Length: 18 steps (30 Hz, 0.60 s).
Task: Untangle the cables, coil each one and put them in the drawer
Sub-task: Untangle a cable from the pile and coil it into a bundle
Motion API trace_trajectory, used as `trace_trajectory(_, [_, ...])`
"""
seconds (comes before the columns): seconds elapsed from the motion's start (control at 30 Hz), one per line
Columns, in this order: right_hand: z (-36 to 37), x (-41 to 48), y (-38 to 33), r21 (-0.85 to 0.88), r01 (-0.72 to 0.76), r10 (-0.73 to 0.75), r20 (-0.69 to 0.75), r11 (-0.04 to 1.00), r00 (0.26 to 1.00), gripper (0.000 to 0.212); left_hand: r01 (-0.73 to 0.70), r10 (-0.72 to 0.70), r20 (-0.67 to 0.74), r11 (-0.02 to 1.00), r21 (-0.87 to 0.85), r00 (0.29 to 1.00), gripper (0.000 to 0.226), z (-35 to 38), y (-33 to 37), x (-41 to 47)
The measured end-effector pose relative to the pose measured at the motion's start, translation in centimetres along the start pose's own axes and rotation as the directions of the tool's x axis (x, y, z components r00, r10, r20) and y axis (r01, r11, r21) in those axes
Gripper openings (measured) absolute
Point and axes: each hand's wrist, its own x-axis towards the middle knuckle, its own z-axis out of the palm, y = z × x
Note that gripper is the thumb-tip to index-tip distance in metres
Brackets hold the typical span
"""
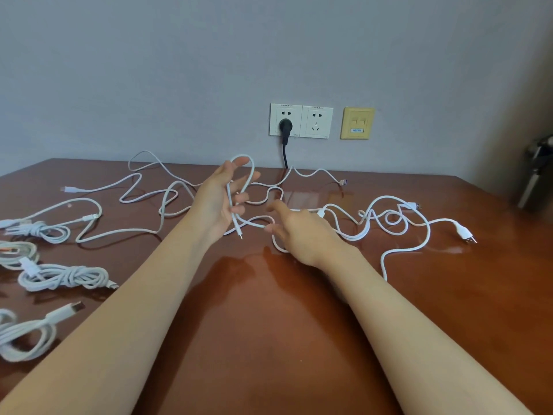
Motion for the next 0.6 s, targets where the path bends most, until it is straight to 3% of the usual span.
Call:
trace_trajectory(0.17, [-0.9,-0.4,0.3,0.059,0.019,-0.022,0.042,0.998,0.999,0.021,0.016,-0.012,-0.091,0.999,0.047,0.996,0.029,-1.0,-0.2,0.5])
trace_trajectory(0.27, [-1.6,-0.5,0.2,0.035,0.047,-0.047,-0.001,0.998,0.999,0.007,0.010,0.016,-0.111,0.973,0.232,0.994,0.033,-0.8,-0.4,0.7])
trace_trajectory(0.4, [-2.2,-0.4,-0.1,-0.043,0.149,-0.152,-0.100,0.988,0.983,0.018,0.052,-0.008,-0.097,0.888,0.456,0.995,0.031,0.0,-0.9,0.5])
trace_trajectory(0.6, [-2.1,-0.5,0.3,-0.084,0.119,-0.138,-0.266,0.989,0.954,0.025,0.091,-0.121,0.020,0.834,0.544,0.992,0.037,1.1,-1.8,0.2])
